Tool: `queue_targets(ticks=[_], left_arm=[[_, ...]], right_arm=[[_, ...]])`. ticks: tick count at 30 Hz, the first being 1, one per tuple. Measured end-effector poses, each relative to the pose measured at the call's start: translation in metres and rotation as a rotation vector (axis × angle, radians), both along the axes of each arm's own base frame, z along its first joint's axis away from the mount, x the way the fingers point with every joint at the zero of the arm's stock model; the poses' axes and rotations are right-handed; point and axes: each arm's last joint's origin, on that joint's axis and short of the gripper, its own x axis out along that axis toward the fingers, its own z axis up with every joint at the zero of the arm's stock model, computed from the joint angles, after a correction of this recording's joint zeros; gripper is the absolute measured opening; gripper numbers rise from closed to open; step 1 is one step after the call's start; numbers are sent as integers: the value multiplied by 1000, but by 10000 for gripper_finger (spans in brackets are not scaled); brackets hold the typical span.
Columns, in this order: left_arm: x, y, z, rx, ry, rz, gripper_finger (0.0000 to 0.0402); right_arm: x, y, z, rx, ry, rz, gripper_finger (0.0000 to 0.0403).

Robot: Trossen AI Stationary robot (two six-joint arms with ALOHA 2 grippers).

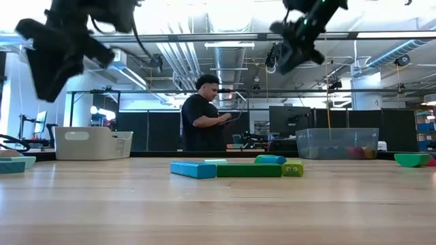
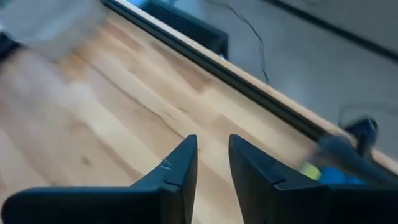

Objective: Sort blocks
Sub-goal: Put the brown cylindrical block into the black bin

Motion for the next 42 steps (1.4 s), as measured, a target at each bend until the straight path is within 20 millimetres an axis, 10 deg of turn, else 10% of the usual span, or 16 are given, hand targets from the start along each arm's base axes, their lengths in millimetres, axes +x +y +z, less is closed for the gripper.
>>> queue_targets(ticks=[25, 42], left_arm=[[-1, -16, -118, -180, 323, -338, 233], [8, -24, -128, -87, 348, -326, 112]], right_arm=[[-11, 35, 15, -35, 31, 48, 239], [-10, 36, 20, -55, 17, 87, 219]])
